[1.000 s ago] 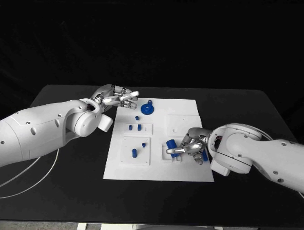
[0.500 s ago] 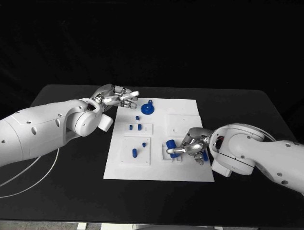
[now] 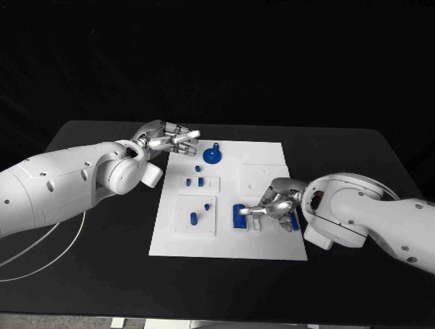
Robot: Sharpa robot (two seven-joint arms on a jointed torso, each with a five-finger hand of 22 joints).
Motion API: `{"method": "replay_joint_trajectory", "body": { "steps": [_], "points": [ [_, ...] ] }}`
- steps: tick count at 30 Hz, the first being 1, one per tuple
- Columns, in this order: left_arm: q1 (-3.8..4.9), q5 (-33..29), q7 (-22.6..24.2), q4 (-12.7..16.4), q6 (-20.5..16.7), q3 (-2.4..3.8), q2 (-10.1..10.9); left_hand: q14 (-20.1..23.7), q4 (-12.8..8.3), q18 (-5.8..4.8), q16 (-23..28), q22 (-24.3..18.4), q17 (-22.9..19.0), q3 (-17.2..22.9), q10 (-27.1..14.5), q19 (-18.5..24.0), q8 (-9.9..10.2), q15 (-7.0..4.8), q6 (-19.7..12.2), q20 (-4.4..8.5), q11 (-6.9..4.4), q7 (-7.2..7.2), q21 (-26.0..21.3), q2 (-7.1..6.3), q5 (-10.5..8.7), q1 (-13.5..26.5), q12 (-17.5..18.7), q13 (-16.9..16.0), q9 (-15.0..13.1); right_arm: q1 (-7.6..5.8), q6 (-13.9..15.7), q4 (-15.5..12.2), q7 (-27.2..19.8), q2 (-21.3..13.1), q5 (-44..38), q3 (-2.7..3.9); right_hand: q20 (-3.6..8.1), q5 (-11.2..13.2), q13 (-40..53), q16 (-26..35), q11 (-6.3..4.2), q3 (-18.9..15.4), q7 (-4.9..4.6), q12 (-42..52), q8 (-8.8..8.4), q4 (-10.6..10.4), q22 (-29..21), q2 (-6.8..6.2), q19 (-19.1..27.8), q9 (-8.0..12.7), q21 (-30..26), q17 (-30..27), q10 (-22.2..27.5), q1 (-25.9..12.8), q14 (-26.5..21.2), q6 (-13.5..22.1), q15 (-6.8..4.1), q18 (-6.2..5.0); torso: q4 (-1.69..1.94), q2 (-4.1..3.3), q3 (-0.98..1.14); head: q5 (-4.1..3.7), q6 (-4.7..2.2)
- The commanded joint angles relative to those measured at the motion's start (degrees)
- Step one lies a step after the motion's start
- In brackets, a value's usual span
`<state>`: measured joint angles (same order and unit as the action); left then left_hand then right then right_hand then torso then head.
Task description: Assemble the parts on the task board
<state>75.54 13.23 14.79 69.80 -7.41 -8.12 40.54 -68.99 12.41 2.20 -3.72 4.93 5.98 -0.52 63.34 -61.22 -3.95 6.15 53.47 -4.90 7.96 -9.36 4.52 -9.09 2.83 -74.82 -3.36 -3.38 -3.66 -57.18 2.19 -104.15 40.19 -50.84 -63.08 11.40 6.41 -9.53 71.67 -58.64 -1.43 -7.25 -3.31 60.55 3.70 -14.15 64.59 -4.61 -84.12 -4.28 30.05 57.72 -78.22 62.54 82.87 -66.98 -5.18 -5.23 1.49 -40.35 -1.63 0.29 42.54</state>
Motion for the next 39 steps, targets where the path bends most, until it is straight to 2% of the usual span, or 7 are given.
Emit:
{"method": "replay_joint_trajectory", "body": {
  "steps": [1, 6, 12, 17, 24, 30, 39],
  "points": [
    [0.06, 0.2, 0.2, 0.0, 0.7, 0.04, -0.2, 0.2, 0.2, -0.25, 0.1, 0.0, 0.0, 0.0, -0.5, 0.2, 0.1, 0.18, -0.4, -0.30, 0.00, -0.12, 0.0, -0.31, -0.05, -0.1, -0.1, 0.0, 0.1, 0.00, -0.1, -0.2, 1.2, 0.0, -0.9, 0.05, 0.22, 0.0, 0.1, -0.1, -0.43, -0.1, -0.03, 0.2, 0.00, -0.1, 0.0, -0.13, -2.3, 0.0, 0.4, 0.0, -0.1, 0.2, 0.0, -0.3, -0.22, 0.25, -0.03, -0.02, 0.01, 0.05, 0.06],
    [0.06, 0.2, 0.2, 0.0, 0.7, 0.04, -0.2, 0.2, 0.2, -0.25, 0.1, 0.0, 0.0, 0.0, -0.5, 0.2, 0.1, 0.18, -0.4, -0.30, 0.00, -0.12, 0.0, -0.31, -0.05, -0.1, -0.1, 0.0, 0.1, 0.00, -0.7, -0.3, 0.8, -0.1, -0.8, 0.08, 0.23, -1.7, 0.1, -0.2, -0.47, -0.4, 0.02, 0.2, -0.01, 2.2, 0.1, 0.72, -2.3, 0.0, 0.6, 0.1, -0.2, 1.0, 0.0, -0.5, -0.22, 0.30, 0.00, -0.04, 0.04, 0.05, 0.12],
    [0.06, 0.3, 0.1, -0.1, 0.7, 0.04, -0.2, 0.2, 0.0, -0.24, 0.1, -0.1, 0.0, 0.0, -0.5, 0.2, 0.1, 0.19, -0.5, -0.31, 0.01, -0.13, 0.0, -0.20, -0.05, -0.2, -0.1, 0.0, 0.1, -0.01, -1.7, -0.3, -0.7, -0.1, -2.4, 0.09, 0.21, -0.9, 0.1, -0.3, -0.48, 5.0, 0.13, 0.3, -0.08, 11.2, 0.5, 1.86, -2.3, 0.1, 1.1, 0.1, -0.4, 4.4, 0.1, -1.6, -0.18, 0.48, -0.01, 0.02, -0.01, 0.05, 0.12],
    [0.05, 0.3, 0.0, -0.1, 0.7, 0.04, -0.3, 0.2, 0.0, -0.24, 0.1, -0.1, 0.0, 0.1, -0.5, 0.3, 0.1, 0.19, -0.5, -0.31, 0.02, -0.13, 0.0, -0.14, -0.05, -0.2, -0.1, 0.0, 0.1, -0.01, -1.3, -0.2, -2.2, -0.2, -5.6, 0.09, 0.28, 4.7, 0.1, -0.4, -0.63, 18.6, 0.60, 0.4, -0.05, 10.0, 1.0, -3.89, -2.3, -0.5, 1.7, 0.2, -0.7, 6.2, 0.2, -3.3, -0.23, 0.90, 0.02, 0.03, 0.03, -0.04, -0.01],
    [0.05, 0.3, 0.3, -0.3, 0.5, 0.03, -0.3, 0.2, -0.7, -0.22, 0.1, -0.1, 0.0, 0.2, -0.5, 0.2, 0.0, 0.18, -0.2, -0.32, 0.00, -0.10, 0.0, 0.26, -0.04, 0.0, -0.1, 0.0, 0.1, 0.00, 1.0, 1.6, -4.0, -1.5, -7.0, 0.32, 0.18, 5.1, 0.4, -0.9, -0.52, 20.0, 0.51, 0.8, -0.06, 10.0, 1.5, -3.96, -2.4, -1.0, 2.3, 0.5, -0.9, 6.2, 0.2, -2.9, -0.15, 0.87, -0.21, 0.10, 0.07, -0.34, -0.24],
    [0.04, 0.3, 0.4, -0.4, 0.5, 0.02, -0.1, 0.2, -0.9, -0.22, 0.1, 0.0, 0.1, 0.3, -0.4, 0.2, 0.0, 0.16, -0.2, -0.31, -0.01, -0.10, 0.0, 0.41, -0.04, 0.0, -0.1, 0.0, 0.1, 0.00, 1.7, 3.2, -4.4, -4.2, -5.6, 2.22, 0.37, 4.0, 0.6, -1.0, -0.74, 19.8, 0.77, 1.1, -0.02, 9.4, 1.8, -4.05, -2.4, -2.2, 2.6, 0.5, -1.1, 5.8, 0.2, -3.4, -0.34, 0.91, -0.03, 0.03, 0.14, -1.51, -0.41],
    [0.03, 0.3, 0.4, -0.3, 0.6, -0.01, 0.2, 0.2, -1.7, -0.23, 0.1, 0.0, 0.2, 0.3, -0.4, 0.2, 0.0, 0.16, -0.1, -0.31, -0.03, -0.08, 0.0, 0.50, -0.05, 0.5, -0.1, 0.0, 0.1, -0.01, -4.9, 4.5, -1.5, -7.9, -6.4, 3.94, 0.24, 3.5, 0.4, -0.9, -0.62, 19.2, 0.58, 0.7, -0.04, 7.5, 1.7, -4.17, -2.3, -3.4, 2.1, 0.3, -1.0, 4.9, 0.2, -2.5, -0.18, 0.88, -0.24, -0.03, 0.15, -2.76, -0.53]
  ]
}}
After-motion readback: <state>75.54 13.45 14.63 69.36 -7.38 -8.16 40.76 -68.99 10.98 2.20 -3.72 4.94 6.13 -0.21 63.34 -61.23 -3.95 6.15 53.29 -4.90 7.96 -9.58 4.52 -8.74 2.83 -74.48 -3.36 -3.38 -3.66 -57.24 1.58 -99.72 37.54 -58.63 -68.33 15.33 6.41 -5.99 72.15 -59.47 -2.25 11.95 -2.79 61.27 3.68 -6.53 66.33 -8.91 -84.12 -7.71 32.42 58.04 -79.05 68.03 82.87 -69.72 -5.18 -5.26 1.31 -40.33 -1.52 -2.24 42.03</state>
